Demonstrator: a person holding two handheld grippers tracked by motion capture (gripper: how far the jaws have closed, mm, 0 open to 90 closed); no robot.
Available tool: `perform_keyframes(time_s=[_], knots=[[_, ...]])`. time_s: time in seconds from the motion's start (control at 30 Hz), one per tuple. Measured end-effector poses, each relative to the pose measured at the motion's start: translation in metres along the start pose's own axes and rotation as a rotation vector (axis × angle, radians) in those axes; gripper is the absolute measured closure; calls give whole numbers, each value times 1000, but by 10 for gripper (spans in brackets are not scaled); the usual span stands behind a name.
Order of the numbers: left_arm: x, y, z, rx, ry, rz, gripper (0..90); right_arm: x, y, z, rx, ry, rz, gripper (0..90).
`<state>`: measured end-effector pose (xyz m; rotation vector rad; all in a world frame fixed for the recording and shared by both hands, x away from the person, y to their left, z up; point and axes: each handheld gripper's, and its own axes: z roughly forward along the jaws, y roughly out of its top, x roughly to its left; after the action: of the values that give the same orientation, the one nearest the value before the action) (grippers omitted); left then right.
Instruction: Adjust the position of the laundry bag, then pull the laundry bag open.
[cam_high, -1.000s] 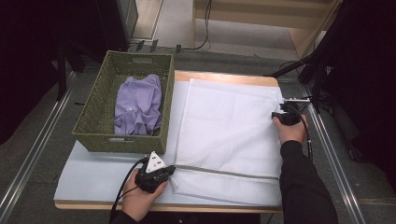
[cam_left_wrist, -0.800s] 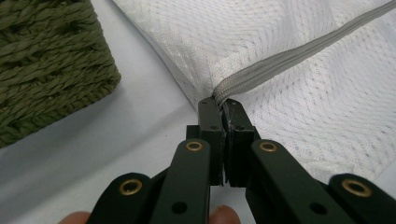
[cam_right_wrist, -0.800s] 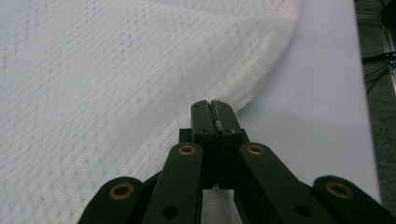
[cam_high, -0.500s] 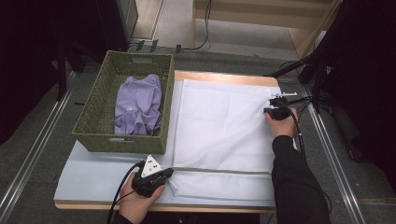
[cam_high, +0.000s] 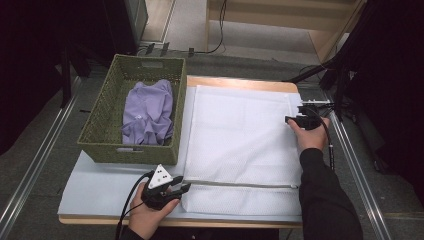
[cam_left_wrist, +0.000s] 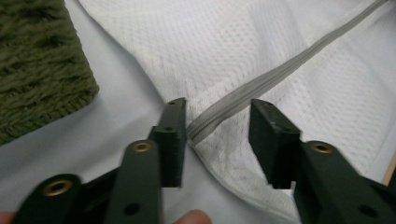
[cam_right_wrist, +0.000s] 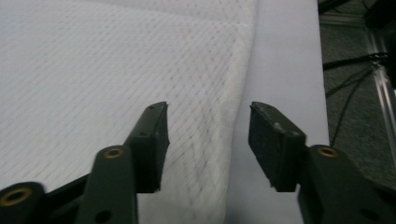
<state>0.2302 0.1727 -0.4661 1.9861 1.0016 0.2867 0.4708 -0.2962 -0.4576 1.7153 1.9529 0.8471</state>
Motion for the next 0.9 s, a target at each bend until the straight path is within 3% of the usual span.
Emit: perform_keyframes(time_s=[0.13,0.27,0.37,0.53,0.67,0.8,0.9], knots=[[-3,2,-1,-17,-10,17,456,2,-11,-25,-13,56,-41,301],[-5,5,-4,-36,-9,27,432,6,-36,-64,-70,114,-67,266],[-6,11,-9,-57,-13,32,417,5,-65,-100,-125,138,-24,276],[-12,17,-9,-71,-26,43,429,7,-109,-141,-199,116,-3,302],[-20,25,-2,-60,-43,37,482,16,-135,-156,-222,115,-23,375],[-34,38,7,-60,-71,54,561,20,-158,-159,-252,138,10,435],[-46,45,15,-61,-98,76,611,19,-169,-159,-241,158,34,458]])
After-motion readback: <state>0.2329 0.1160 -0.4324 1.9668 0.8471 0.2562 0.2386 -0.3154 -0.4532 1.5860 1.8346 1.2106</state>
